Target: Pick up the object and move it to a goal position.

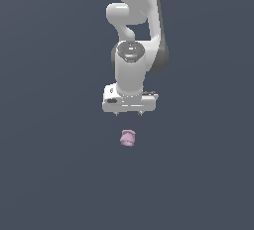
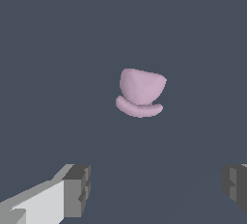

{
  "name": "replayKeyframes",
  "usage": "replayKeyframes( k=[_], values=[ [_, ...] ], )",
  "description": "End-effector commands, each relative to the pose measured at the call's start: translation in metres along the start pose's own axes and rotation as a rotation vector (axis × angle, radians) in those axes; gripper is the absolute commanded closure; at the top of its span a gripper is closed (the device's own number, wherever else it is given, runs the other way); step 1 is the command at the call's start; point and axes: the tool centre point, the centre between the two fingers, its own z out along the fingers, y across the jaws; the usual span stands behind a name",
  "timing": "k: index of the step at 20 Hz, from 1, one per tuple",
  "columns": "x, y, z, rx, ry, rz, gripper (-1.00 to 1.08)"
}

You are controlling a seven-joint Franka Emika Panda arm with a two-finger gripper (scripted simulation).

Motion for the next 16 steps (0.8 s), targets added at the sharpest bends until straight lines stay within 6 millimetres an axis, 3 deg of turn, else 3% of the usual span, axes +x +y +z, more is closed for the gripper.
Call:
replayKeyframes(
  k=[1, 9, 16],
  values=[
    [0.007, 0.000, 0.007, 0.001, 0.001, 0.023, -0.92],
    [0.037, 0.002, 0.041, 0.006, 0.010, 0.135, -0.92],
    [0.051, 0.003, 0.061, 0.008, 0.014, 0.194, -0.92]
  ],
)
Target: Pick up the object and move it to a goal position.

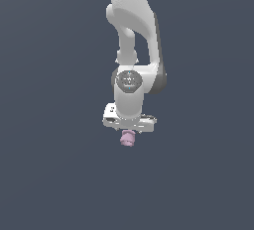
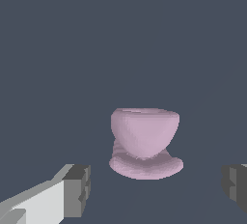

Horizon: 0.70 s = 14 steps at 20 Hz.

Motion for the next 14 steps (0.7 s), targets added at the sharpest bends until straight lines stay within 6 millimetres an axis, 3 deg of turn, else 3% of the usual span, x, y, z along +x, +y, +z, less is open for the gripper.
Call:
replayKeyframes(
  k=[1, 8, 14],
  values=[
    [0.004, 0.000, 0.004, 0.001, 0.002, 0.014, -0.92],
    [0.004, -0.001, 0.009, 0.000, 0.001, 0.016, -0.92],
    [0.003, 0.000, 0.035, 0.000, 0.002, 0.018, -0.92]
  ],
)
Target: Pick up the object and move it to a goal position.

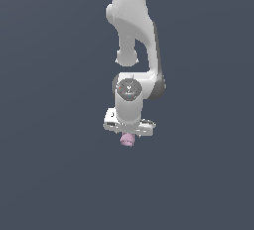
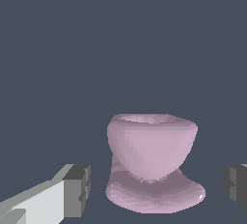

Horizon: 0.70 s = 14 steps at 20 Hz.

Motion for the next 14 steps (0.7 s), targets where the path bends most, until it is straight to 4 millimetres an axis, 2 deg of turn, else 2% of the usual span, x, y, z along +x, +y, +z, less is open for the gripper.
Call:
replayKeyframes(
  k=[1, 5, 9, 10, 14],
  values=[
    [-0.001, 0.000, 0.014, 0.000, -0.001, 0.001, -0.92],
    [-0.001, 0.000, 0.028, 0.000, -0.001, 0.002, -0.92],
    [0.001, 0.000, 0.030, 0.000, -0.001, 0.002, -0.92],
    [0.001, 0.000, 0.030, 0.000, -0.001, 0.002, 1.08],
    [0.001, 0.000, 0.030, 0.000, -0.001, 0.002, 1.08]
  ],
)
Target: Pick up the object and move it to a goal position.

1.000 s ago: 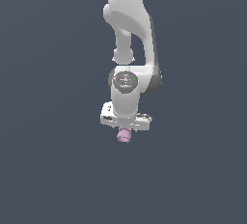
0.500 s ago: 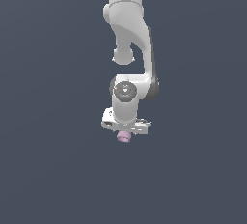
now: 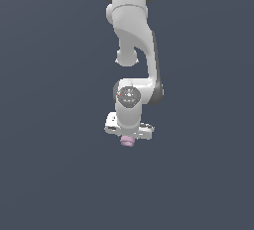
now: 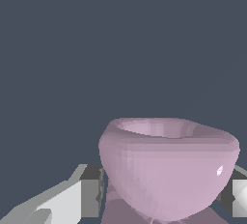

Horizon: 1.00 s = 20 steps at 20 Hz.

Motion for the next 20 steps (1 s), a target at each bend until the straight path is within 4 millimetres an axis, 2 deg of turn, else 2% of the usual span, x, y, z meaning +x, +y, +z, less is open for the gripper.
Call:
replayKeyframes(
  k=[1, 11, 16, 20],
  values=[
    [0.000, 0.000, 0.000, 0.000, 0.000, 0.000, 1.08],
    [-0.002, -0.001, -0.006, 0.000, 0.000, 0.000, 1.08],
    [-0.008, -0.004, -0.023, 0.000, 0.000, 0.000, 1.08],
    [-0.016, -0.009, -0.046, 0.000, 0.000, 0.000, 1.08]
  ],
)
